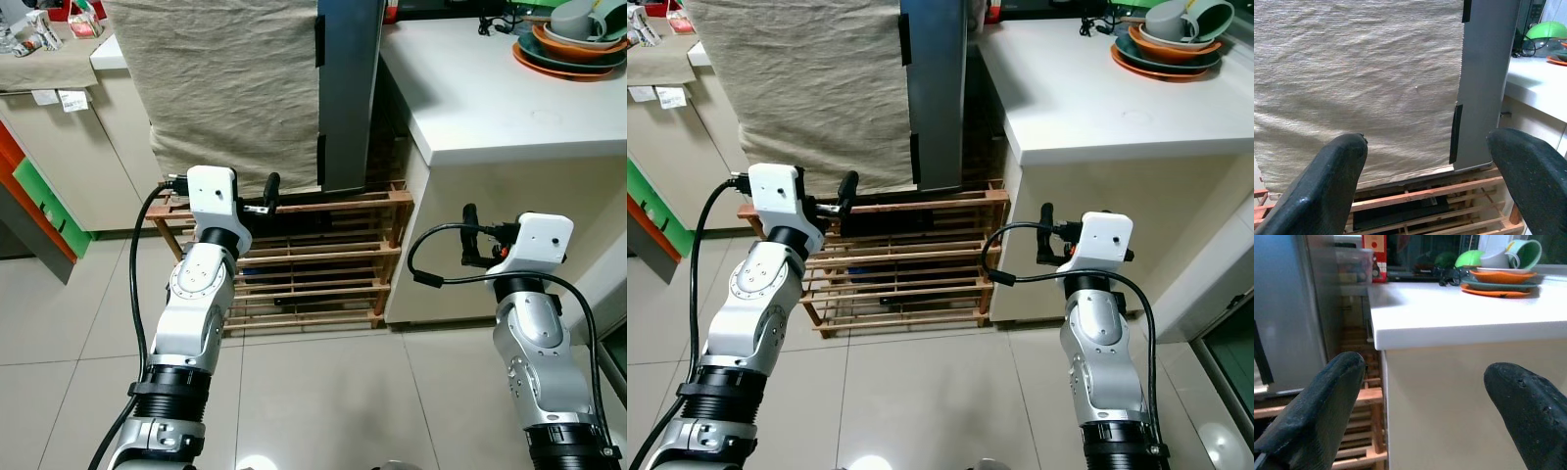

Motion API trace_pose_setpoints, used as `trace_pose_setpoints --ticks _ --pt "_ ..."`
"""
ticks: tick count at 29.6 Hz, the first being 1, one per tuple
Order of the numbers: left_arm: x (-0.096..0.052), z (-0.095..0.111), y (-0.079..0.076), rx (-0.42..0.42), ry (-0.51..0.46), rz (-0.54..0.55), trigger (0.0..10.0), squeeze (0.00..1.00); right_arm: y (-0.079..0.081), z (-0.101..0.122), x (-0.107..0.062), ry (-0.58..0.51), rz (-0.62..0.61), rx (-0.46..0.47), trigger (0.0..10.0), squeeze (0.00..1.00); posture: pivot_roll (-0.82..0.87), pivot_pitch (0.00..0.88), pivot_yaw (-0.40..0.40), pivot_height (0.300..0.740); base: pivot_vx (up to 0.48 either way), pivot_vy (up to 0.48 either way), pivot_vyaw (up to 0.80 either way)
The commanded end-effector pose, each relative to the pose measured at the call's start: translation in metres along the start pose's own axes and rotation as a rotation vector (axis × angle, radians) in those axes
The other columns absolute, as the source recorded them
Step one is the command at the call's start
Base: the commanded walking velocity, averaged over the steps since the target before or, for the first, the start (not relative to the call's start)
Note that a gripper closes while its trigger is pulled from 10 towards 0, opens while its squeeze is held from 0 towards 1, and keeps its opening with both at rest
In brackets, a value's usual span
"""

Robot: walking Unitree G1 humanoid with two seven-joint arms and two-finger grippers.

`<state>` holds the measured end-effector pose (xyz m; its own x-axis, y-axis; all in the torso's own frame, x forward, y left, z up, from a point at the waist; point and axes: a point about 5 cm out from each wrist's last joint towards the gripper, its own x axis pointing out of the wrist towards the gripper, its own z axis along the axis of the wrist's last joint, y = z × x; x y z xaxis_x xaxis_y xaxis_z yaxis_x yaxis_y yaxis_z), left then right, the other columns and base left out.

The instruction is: Restocking fridge

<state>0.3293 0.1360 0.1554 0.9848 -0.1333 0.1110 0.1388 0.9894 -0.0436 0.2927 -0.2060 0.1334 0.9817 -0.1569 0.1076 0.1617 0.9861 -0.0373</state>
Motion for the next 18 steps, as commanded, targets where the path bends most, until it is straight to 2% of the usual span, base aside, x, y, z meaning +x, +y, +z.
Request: trace_pose_setpoints --ticks 1,14,18 --pt "0.0026 0.0044 0.0000 0.007 -0.006 -0.014 10.0 0.00 0.0001 0.0003 0.0002 -0.007 -0.003 -0.003 10.0 0.00 -0.16 0.000 0.068 0.740 0.000 0.000 0.00" --pt "0.0019 0.0024 -0.0010 0.005 -0.001 -0.019 10.0 0.00 0.0032 -0.0060 0.0003 0.017 0.015 0.003 10.0 0.00 -0.14 0.000 0.049 0.740 0.000 0.000 0.00" --pt "0.0007 0.0014 0.0030 0.009 0.001 -0.001 10.0 0.00 0.0021 -0.0079 0.0013 0.030 0.022 -0.002 10.0 0.00 -0.13 0.000 0.030 0.740 0.000 0.000 0.00"
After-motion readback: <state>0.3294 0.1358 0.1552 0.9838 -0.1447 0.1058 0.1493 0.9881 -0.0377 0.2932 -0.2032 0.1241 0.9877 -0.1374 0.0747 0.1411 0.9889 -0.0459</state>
